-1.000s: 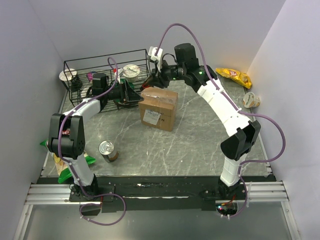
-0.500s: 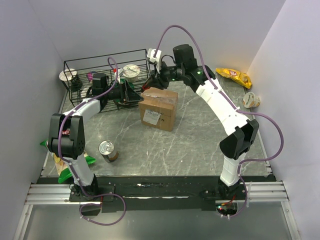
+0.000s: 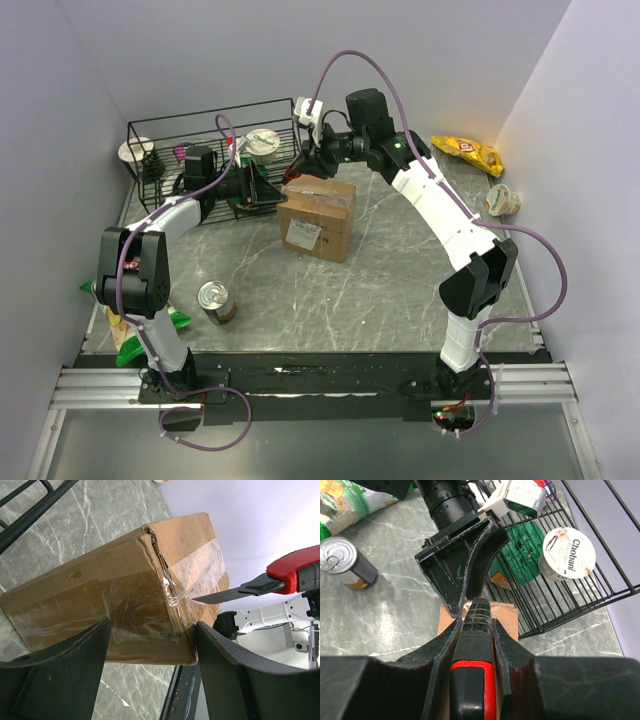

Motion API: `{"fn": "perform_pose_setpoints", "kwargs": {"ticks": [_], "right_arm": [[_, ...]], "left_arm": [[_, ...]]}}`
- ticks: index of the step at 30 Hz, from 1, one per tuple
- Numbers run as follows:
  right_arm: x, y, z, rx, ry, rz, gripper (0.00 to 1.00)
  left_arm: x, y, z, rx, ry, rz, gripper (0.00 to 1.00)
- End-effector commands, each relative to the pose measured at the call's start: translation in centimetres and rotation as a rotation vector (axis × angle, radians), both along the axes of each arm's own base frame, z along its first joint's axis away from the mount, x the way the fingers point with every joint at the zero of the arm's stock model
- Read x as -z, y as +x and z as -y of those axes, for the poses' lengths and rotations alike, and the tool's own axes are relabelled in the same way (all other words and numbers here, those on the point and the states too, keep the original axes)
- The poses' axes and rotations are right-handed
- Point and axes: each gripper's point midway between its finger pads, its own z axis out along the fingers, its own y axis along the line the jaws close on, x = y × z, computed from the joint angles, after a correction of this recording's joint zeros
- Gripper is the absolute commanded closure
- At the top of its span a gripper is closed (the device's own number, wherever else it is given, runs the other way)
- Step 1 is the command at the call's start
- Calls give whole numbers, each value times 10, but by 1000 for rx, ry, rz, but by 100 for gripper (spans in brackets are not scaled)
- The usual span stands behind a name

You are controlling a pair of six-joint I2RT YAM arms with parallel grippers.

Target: Unpack the express box

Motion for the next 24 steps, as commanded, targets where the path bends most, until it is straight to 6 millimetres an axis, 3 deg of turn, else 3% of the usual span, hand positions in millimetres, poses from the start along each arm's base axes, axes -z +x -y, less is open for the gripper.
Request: {"fn": "perform_pose_setpoints", "kwargs": {"ticks": [1,13,24], "right_arm": [[1,1,-4,-10,1,13,100],[12,3,-2,-7,-22,8,100],[-1,9,-3,15,7,65,100]], "left_arm": [[54,10,-4,-92,128,-63,28],[55,9,-4,-90,133,-63,28],[56,9,-4,-89,134,-64,28]]}}
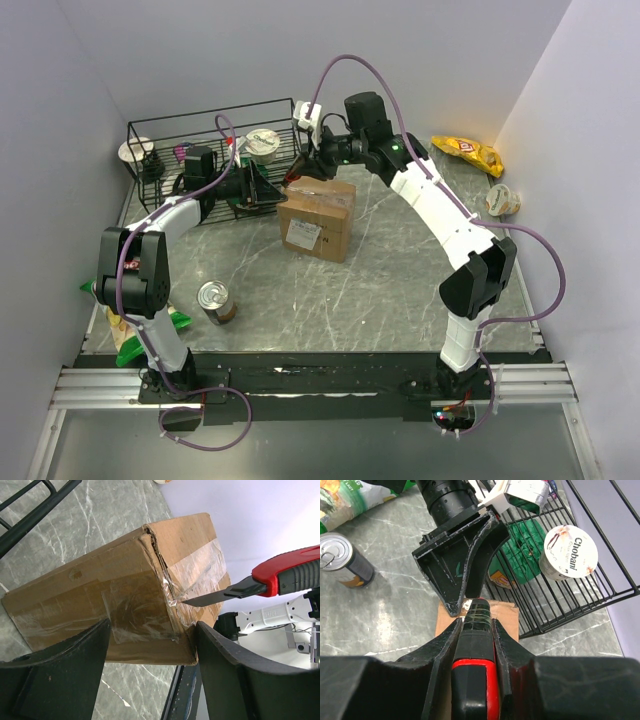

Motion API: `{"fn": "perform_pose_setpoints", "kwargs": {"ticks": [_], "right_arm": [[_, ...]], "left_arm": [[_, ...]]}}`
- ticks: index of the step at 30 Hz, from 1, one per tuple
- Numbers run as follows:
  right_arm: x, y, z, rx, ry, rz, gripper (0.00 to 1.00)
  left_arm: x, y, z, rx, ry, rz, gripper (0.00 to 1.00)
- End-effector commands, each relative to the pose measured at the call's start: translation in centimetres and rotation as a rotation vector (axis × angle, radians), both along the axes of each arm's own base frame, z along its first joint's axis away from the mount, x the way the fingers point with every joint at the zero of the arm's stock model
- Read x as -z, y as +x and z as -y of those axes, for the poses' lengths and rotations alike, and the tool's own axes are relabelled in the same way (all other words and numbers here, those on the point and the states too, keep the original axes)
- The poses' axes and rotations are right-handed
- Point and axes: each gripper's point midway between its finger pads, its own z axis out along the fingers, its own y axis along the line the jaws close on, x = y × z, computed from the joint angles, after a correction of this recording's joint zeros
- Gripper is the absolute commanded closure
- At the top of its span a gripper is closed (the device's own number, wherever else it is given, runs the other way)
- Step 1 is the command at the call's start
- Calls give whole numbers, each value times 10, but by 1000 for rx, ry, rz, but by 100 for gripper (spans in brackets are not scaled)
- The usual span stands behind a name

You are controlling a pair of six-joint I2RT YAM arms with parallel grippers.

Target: Unpack the express box

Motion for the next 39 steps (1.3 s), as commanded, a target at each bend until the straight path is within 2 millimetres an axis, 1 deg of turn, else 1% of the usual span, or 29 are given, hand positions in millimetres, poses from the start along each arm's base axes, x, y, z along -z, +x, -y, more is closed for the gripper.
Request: {"fn": "perform_pose_setpoints", "kwargs": {"ticks": [1,4,7,13,17,20,22,25,27,31,34,35,37,39], "right_arm": [[-13,6,-3,20,22,66,100],[-10,10,-2,33,16,68,100],[-15,12,-2,39,24,83,100],[-28,9,-3,30,53,92,100],[-27,8,-4,26,48,84,100],[-36,2,-5,7,80,86,100],[-45,-5,-7,-23,117,66,100],[-49,-10,-9,-42,138,47,100],[-44,-7,-7,-28,126,43,100],[-40,-5,-6,-22,109,53,100],[-36,-1,-3,-7,81,69,100],[-35,4,-3,6,72,76,100],[-29,8,-2,14,48,70,100],[-28,8,-2,11,44,74,100]], "left_arm": [[55,8,-3,-85,130,-68,28],[55,8,-3,-85,130,-68,28],[55,8,-3,-84,131,-65,28],[55,9,-3,-83,133,-66,28],[56,9,-3,-81,133,-66,28],[56,9,-4,-84,135,-64,28],[56,9,-4,-84,136,-66,28],[57,9,-4,-84,136,-72,28],[56,10,-4,-86,134,-70,28],[56,9,-4,-86,136,-67,28],[55,9,-4,-87,135,-66,28],[57,9,-4,-86,136,-70,28],[57,9,-4,-86,137,-70,28],[57,9,-4,-85,136,-72,28]]}}
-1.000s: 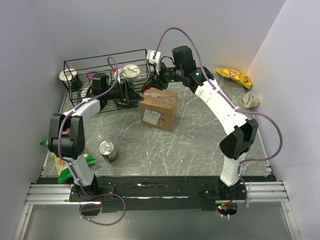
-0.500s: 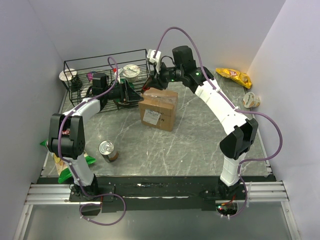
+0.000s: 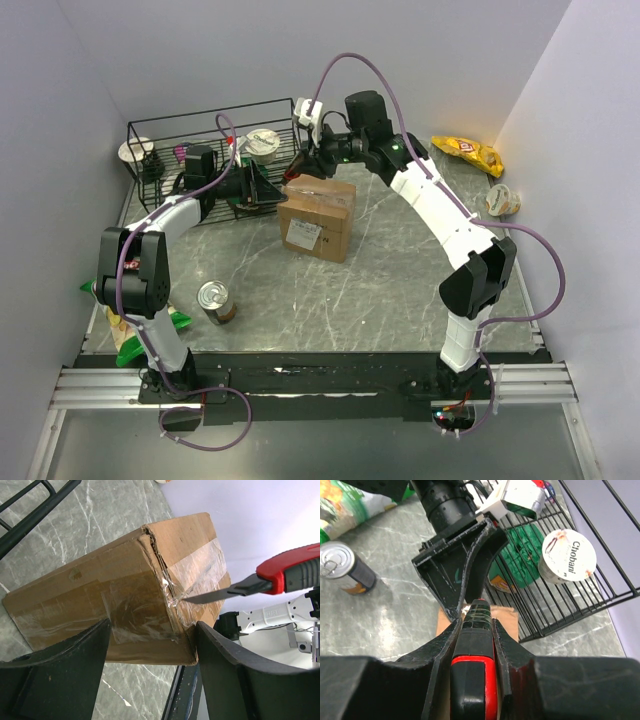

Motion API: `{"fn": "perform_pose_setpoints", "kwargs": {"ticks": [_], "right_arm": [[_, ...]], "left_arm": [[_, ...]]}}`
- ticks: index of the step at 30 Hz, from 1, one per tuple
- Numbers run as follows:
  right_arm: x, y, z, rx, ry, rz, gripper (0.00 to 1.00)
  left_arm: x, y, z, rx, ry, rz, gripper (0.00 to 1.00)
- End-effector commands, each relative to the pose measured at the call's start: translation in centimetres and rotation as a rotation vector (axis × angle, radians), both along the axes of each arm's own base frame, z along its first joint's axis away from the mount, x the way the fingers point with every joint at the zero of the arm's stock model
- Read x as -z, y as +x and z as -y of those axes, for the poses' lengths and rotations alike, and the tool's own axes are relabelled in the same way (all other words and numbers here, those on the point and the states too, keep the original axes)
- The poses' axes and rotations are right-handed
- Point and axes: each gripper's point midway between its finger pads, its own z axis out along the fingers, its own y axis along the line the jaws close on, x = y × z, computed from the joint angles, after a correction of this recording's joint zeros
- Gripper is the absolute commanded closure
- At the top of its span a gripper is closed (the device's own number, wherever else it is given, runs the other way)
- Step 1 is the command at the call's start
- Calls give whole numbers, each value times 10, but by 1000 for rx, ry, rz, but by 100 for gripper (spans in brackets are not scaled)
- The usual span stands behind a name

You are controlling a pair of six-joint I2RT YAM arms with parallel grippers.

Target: Unpack the express box

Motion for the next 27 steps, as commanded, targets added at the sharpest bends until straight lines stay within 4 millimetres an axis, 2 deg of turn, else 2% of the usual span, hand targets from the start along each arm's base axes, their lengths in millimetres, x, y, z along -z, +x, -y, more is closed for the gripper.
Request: {"fn": "perform_pose_setpoints", "kwargs": {"ticks": [1,11,27], "right_arm": [[-22,5,1,2,12,81,100],[-11,2,1,-14,-21,46,100],[0,15,16,68,-114,55,100]], "left_arm": [[58,9,-4,-88,130,-78,28],[60,10,-5,-90,133,-83,28],[64,10,-5,-103,145,-91,29]]}}
